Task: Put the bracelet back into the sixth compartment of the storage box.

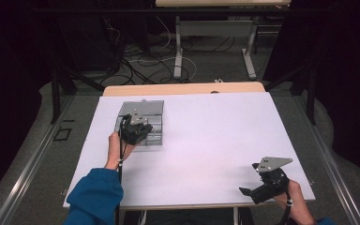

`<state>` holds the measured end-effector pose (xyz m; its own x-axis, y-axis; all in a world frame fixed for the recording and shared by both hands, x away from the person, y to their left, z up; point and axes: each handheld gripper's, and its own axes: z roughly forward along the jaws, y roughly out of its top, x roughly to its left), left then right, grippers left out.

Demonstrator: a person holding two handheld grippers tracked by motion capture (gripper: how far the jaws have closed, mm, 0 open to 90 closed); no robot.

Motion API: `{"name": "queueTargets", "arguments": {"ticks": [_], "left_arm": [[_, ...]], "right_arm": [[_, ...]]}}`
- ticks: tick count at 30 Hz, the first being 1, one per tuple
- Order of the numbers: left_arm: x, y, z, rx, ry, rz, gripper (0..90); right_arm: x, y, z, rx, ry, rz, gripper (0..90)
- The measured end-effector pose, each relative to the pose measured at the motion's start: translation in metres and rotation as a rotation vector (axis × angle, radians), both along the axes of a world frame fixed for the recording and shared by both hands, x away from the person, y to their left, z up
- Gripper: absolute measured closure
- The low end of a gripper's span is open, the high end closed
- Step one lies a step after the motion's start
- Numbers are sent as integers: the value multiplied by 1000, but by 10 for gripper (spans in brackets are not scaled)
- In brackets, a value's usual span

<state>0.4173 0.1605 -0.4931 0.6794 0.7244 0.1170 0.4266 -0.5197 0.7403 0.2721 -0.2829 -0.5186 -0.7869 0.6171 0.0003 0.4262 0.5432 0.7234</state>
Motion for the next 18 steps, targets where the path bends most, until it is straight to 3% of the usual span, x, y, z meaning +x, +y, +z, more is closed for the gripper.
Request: {"name": "queueTargets", "arguments": {"ticks": [1, 4, 6, 12, 18], "left_arm": [[0, -1, -2, -1, -13, 8, 862], [0, -2, -3, 11, 9, -2, 862], [1, -4, -5, 7, -8, 2, 862], [1, -7, -8, 17, 13, -9, 861], [1, -8, -10, 12, 8, -3, 860]], "right_arm": [[0, 0, 0, 0, 0, 0, 1], [0, 0, 0, -1, -1, 0, 1], [0, 0, 0, -1, 0, 0, 1], [0, 0, 0, -2, -1, 1, 1], [0, 0, 0, -7, -1, -3, 1]]}}
